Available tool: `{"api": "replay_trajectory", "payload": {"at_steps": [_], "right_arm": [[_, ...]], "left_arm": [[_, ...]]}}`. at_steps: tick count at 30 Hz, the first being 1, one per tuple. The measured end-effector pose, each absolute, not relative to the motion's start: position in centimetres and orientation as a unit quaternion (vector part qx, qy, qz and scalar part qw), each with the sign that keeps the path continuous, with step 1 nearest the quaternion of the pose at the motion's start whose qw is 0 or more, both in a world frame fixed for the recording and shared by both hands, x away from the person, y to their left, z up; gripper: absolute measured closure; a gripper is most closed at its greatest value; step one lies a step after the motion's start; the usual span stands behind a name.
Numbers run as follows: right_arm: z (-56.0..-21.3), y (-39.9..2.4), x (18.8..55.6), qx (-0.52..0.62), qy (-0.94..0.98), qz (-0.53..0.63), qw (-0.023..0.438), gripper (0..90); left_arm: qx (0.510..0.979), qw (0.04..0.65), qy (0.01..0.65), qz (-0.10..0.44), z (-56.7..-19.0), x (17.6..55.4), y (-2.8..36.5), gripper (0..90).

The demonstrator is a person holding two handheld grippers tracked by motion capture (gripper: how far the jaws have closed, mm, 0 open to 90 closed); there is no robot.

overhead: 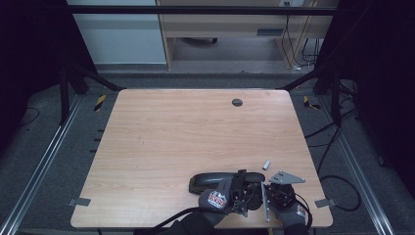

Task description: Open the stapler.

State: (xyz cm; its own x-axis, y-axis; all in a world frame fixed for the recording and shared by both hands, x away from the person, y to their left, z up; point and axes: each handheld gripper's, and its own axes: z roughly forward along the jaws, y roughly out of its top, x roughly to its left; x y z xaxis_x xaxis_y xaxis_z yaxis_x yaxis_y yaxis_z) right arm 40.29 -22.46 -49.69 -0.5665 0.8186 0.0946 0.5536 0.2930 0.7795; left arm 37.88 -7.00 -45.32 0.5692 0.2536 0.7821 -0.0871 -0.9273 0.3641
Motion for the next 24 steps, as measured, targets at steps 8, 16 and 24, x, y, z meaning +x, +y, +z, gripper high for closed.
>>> {"api": "replay_trajectory", "payload": {"at_steps": [8,16,24], "right_arm": [[-49.7,-22.4,40.2,0.437,0.785,0.407,0.164,90.0],[-49.7,-22.4,40.2,0.438,0.784,0.407,0.165,90.0],[-49.7,-22.4,40.1,0.440,0.784,0.406,0.165,90.0]], "left_arm": [[0.862,0.202,0.059,0.462,-44.4,37.8,-6.4,54.7],[0.856,0.227,0.083,0.457,-42.8,37.8,-5.3,55.7],[0.847,0.254,0.109,0.454,-41.5,37.7,-4.0,56.9]]}}
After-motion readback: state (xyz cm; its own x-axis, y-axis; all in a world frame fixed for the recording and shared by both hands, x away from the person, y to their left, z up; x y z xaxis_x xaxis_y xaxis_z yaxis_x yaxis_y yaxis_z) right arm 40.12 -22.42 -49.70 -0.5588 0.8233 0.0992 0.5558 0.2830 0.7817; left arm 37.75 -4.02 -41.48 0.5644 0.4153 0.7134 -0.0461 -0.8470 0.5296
